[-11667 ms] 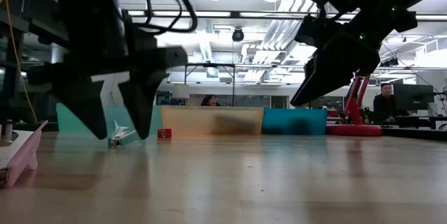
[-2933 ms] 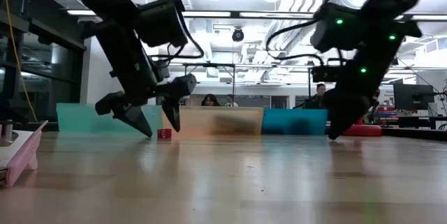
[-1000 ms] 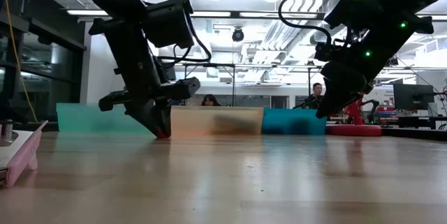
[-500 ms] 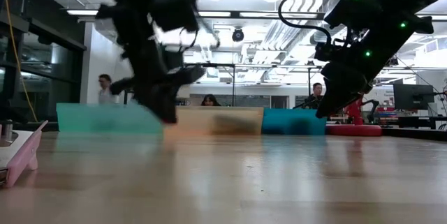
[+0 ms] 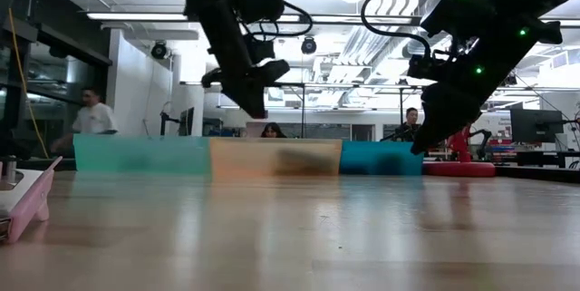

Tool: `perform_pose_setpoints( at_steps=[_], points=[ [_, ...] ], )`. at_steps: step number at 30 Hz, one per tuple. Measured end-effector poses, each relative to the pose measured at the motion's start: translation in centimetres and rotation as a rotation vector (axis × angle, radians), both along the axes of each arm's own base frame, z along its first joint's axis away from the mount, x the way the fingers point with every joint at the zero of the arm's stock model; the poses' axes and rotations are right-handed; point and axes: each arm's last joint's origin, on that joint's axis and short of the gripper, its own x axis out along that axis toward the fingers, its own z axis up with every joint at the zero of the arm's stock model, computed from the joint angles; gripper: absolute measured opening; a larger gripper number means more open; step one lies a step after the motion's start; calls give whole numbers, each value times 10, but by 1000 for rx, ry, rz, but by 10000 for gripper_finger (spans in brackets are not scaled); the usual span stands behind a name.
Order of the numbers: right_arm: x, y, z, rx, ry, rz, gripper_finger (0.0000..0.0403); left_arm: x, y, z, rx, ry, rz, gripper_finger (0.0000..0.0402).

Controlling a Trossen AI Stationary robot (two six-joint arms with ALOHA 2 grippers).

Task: Pick and place Stapler, Stapler remover, tape
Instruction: Put the top red stapler into the orange bin

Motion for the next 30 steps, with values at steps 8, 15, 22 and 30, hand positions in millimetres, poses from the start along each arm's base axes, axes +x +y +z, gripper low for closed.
perform_pose_setpoints(
  at_steps=[8, 15, 22, 30],
  points=[
    [0, 0, 0, -26, 22, 33, 231, -10, 48, 8, 60, 86, -219, 58],
    [0, 0, 0, -34, 29, 45, 231, -29, 78, 5, -38, 65, -172, 58],
    [0, 0, 0, -41, 30, 48, 231, -33, 95, -16, -141, 79, -114, 58],
    [1, 0, 0, -40, 28, 57, 231, -31, 98, -25, -171, 78, -71, 77]
  ],
)
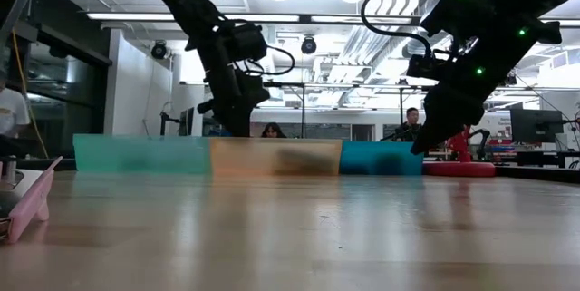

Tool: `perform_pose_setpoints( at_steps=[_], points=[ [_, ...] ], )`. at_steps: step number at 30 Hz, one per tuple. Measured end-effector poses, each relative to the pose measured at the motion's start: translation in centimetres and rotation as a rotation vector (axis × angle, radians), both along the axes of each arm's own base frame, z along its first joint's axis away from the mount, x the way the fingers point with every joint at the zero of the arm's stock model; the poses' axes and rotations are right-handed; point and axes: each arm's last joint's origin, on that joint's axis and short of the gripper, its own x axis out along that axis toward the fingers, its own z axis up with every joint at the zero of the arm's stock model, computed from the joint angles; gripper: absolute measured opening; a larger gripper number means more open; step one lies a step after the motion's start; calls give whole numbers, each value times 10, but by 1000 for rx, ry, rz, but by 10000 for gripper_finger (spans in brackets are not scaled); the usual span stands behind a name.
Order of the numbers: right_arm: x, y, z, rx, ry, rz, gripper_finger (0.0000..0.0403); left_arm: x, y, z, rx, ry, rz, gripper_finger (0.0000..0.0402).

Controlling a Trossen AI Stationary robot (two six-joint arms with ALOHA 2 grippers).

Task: Pick and place Stapler, Stapler remover, tape
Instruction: Put the top red stapler into the orange bin, then put the pink tape into the blue bin

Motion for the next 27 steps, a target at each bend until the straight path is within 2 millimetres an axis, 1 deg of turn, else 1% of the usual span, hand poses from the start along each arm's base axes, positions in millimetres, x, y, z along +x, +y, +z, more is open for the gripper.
perform_pose_setpoints(
  at_steps=[6, 11, 19, 21, 24, 27],
  points=[
    [0, 0, 0, 1, 0, 1, 231, 0, -1, 0, -31, -7, -18, 119],
    [0, 1, 0, 26, -3, 9, 231, -1, -4, -1, -84, -12, -73, 151],
    [0, 1, 0, 38, -8, 5, 231, -3, -6, 1, -92, -3, -81, 219],
    [0, 1, -1, 47, -7, 11, 231, -6, -8, 8, -93, -17, -87, 228],
    [0, 1, -1, 50, 1, 13, 231, -15, -13, 28, -63, -42, -82, 231],
    [-1, 1, -2, 49, 12, 14, 231, -24, -27, 51, -31, -53, -88, 231]
  ],
)
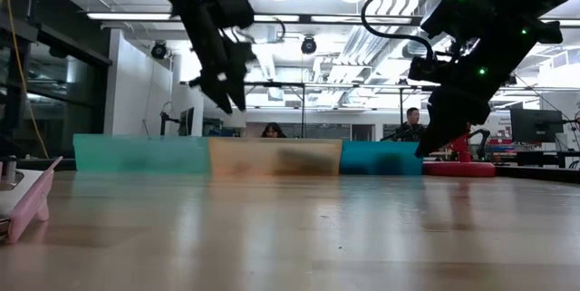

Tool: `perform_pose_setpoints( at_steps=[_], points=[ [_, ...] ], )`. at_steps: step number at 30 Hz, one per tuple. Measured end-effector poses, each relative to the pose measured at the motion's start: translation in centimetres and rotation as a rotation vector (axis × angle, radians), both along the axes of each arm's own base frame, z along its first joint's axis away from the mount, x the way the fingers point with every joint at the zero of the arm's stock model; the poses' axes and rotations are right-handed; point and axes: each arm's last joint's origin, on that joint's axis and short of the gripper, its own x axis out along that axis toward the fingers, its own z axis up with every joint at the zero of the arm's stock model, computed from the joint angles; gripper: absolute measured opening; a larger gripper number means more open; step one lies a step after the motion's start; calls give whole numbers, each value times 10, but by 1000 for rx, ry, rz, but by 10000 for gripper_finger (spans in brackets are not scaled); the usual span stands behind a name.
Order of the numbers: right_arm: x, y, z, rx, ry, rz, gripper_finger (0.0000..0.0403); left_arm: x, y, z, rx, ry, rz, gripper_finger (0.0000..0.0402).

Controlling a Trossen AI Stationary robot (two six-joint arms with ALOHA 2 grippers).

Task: Pick and place Stapler, Stapler remover, tape
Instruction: Put the pink tape into the blue bin

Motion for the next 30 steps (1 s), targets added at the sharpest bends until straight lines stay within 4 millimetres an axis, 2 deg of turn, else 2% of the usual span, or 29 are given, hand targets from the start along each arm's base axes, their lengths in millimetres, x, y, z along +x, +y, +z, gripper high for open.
perform_pose_setpoints(
  at_steps=[6, 12, 17, 21, 25, 30],
  points=[
    [0, 0, 0, -15, 8, 7, 231, -16, -45, 31, 16, 33, -31, 232],
    [0, 0, 0, -21, 11, 8, 231, -21, -96, 33, -16, 162, -65, 232],
    [0, 0, 0, -12, 11, 15, 231, -28, -134, 27, -40, 278, -31, 232],
    [0, 0, 0, 3, 13, 24, 231, -34, -162, 15, -59, 341, -4, 232],
    [0, 2, -1, 57, 15, 67, 231, -43, -187, -5, -71, 389, 9, 232],
    [0, 4, -1, 96, 19, 111, 231, -60, -209, -31, -105, 456, 68, 232]
  ],
)
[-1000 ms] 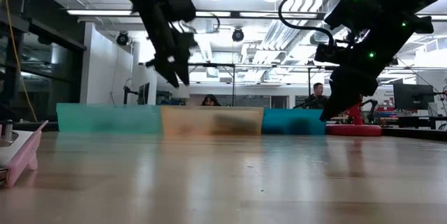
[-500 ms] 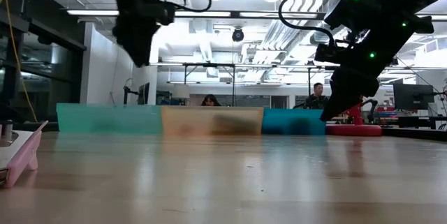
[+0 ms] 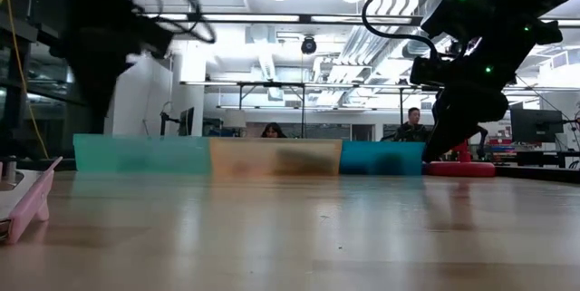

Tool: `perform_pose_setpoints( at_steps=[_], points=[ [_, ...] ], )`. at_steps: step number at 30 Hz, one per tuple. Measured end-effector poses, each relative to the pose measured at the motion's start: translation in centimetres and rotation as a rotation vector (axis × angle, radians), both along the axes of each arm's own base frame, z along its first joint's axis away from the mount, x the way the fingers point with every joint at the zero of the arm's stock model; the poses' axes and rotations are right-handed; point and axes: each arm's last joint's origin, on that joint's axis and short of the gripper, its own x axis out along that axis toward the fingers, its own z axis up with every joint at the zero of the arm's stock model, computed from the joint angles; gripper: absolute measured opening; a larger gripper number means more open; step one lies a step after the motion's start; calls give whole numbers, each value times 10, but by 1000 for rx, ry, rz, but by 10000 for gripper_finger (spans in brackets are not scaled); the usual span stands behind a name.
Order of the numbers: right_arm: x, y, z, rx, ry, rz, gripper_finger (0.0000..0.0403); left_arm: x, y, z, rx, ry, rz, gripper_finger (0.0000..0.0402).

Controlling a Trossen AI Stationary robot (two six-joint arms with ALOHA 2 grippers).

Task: Pick and place Stapler, Stapler remover, tape
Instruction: Put the pink tape into the blue bin

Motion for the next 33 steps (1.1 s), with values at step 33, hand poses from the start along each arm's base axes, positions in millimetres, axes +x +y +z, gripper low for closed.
perform_pose_setpoints(
  at_steps=[33],
  points=[
    [0, 6, 0, 62, -10, 8, 231, -45, -101, -33, -146, -48, 139, 232]
  ],
)
